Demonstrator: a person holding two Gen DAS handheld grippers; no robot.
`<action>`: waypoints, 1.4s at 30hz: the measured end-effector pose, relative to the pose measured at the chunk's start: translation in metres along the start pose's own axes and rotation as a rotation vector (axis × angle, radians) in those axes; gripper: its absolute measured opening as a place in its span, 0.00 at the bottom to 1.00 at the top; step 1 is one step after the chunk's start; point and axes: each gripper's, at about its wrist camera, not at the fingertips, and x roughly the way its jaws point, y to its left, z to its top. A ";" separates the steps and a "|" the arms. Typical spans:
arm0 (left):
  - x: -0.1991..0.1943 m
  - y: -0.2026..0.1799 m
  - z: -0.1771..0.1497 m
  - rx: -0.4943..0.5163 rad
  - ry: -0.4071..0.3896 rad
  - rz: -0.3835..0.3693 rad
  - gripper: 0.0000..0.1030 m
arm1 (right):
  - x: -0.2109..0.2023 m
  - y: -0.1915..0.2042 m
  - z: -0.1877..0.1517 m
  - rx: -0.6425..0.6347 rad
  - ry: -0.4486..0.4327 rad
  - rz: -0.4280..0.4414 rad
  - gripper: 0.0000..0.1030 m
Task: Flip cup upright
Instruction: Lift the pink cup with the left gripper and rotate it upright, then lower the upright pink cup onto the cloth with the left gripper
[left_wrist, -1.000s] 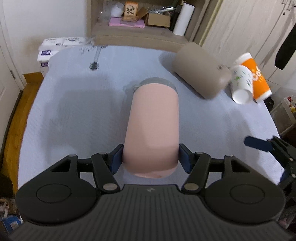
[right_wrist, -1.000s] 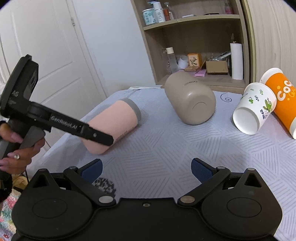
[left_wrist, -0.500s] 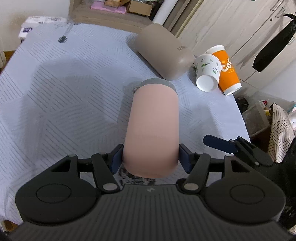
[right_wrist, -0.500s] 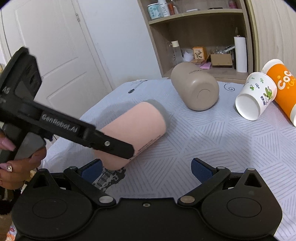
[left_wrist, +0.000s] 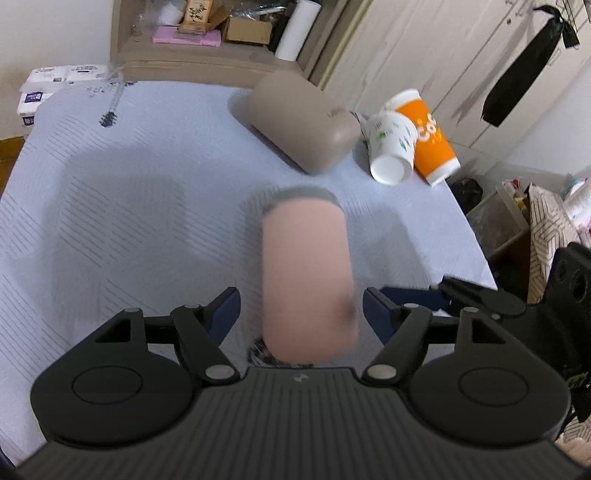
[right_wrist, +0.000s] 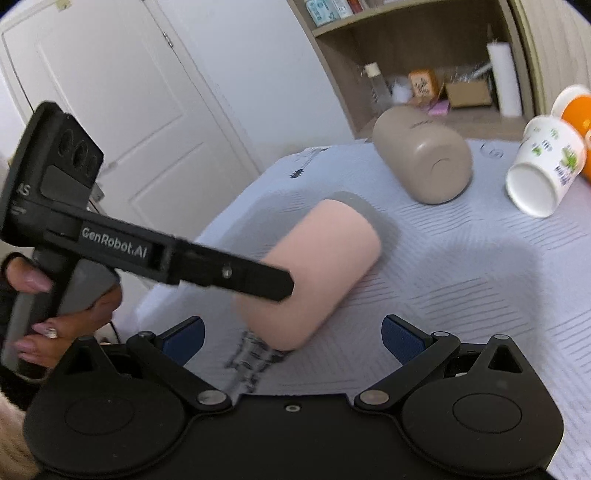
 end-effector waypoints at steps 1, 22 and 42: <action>0.001 0.002 0.002 -0.005 0.002 -0.006 0.70 | 0.003 0.000 0.003 0.010 0.006 0.007 1.00; 0.032 0.007 0.009 -0.140 0.093 -0.239 0.54 | 0.010 -0.005 0.028 -0.057 0.064 -0.143 0.75; 0.034 0.002 0.011 -0.029 -0.037 -0.221 0.60 | 0.007 -0.038 0.024 0.091 0.105 0.001 0.72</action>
